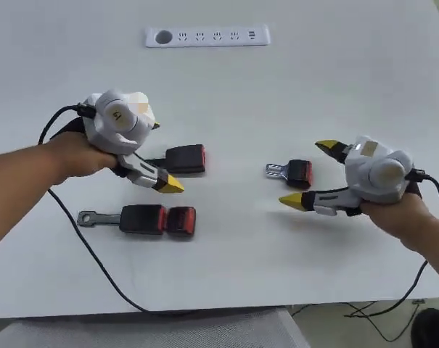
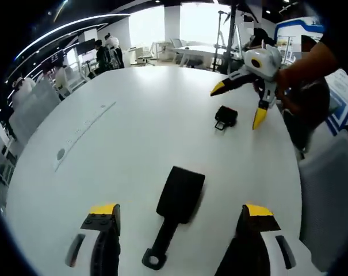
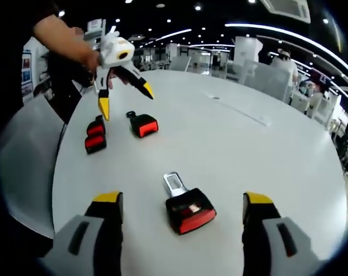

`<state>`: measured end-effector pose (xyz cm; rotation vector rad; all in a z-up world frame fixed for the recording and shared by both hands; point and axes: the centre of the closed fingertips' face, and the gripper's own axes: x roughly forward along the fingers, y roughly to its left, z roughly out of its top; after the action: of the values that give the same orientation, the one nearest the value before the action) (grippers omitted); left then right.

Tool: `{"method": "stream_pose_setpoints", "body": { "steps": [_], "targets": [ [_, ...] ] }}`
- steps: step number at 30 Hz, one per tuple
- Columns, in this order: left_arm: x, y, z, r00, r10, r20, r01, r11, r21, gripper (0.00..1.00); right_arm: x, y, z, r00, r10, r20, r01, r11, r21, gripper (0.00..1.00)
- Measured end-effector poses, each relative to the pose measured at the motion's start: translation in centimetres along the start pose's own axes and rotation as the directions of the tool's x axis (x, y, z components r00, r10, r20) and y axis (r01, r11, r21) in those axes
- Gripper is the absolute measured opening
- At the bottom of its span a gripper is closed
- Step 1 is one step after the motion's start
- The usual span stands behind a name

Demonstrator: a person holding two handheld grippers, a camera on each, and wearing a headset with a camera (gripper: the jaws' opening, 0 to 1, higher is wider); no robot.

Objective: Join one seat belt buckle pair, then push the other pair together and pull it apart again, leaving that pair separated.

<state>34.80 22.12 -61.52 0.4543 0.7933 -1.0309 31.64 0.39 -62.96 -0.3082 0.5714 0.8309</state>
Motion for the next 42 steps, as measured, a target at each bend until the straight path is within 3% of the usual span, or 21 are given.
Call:
{"method": "stream_pose_setpoints", "body": {
  "steps": [4, 7, 9, 11, 13, 17, 20, 23, 29, 34, 42],
  "targets": [
    [-2.3, -0.1, -0.6, 0.9941, 0.077, 0.075, -0.068, 0.990, -0.125, 1.00, -0.6, 1.0, 0.9, 0.9970, -0.063, 0.044, 0.060, 0.996, 0.073, 0.98],
    [-4.5, -0.4, -1.3, 0.9800, 0.149, 0.132, -0.119, 0.970, -0.211, 1.00, -1.1, 2.1, 1.2, 0.9951, -0.088, 0.045, 0.084, 0.993, 0.081, 0.99],
    [-5.6, -1.0, -2.0, 0.9771, 0.160, 0.140, -0.127, 0.967, -0.220, 1.00, -1.3, 2.4, 1.6, 0.9928, -0.104, 0.059, 0.098, 0.991, 0.096, 1.00],
    [-6.7, -1.6, -2.7, 0.9700, 0.181, 0.162, -0.136, 0.957, -0.257, 1.00, -1.8, 2.9, 2.1, 0.9894, -0.127, 0.071, 0.120, 0.988, 0.094, 1.00],
    [-7.8, -2.6, -2.9, 0.9608, 0.183, 0.208, -0.111, 0.942, -0.317, 1.00, -2.2, 3.5, 2.8, 0.9869, -0.137, 0.084, 0.129, 0.986, 0.101, 1.00],
    [-9.9, -3.7, -4.7, 0.9530, 0.216, 0.213, -0.142, 0.938, -0.317, 1.00, -2.9, 5.0, 3.8, 0.9826, -0.155, 0.102, 0.148, 0.986, 0.080, 1.00],
    [-11.4, -4.4, -5.4, 0.9432, 0.227, 0.243, -0.142, 0.936, -0.323, 1.00, -3.2, 6.0, 4.1, 0.9823, -0.155, 0.105, 0.149, 0.987, 0.067, 1.00],
    [-12.8, -5.0, -6.3, 0.9392, 0.233, 0.252, -0.147, 0.936, -0.320, 1.00, -3.8, 7.1, 4.6, 0.9798, -0.162, 0.117, 0.155, 0.985, 0.070, 1.00],
    [-14.6, -6.2, -7.8, 0.9405, 0.213, 0.264, -0.122, 0.938, -0.324, 1.00, -4.1, 9.3, 4.1, 0.9816, -0.156, 0.111, 0.148, 0.986, 0.076, 1.00],
    [-15.3, -6.7, -8.5, 0.9421, 0.205, 0.265, -0.115, 0.941, -0.319, 1.00, -4.0, 10.8, 3.2, 0.9869, -0.135, 0.089, 0.128, 0.989, 0.075, 1.00],
    [-15.6, -6.8, -9.2, 0.9442, 0.195, 0.266, -0.102, 0.939, -0.327, 1.00, -3.9, 11.2, 2.7, 0.9903, -0.122, 0.066, 0.117, 0.990, 0.080, 1.00]
  ]
}}
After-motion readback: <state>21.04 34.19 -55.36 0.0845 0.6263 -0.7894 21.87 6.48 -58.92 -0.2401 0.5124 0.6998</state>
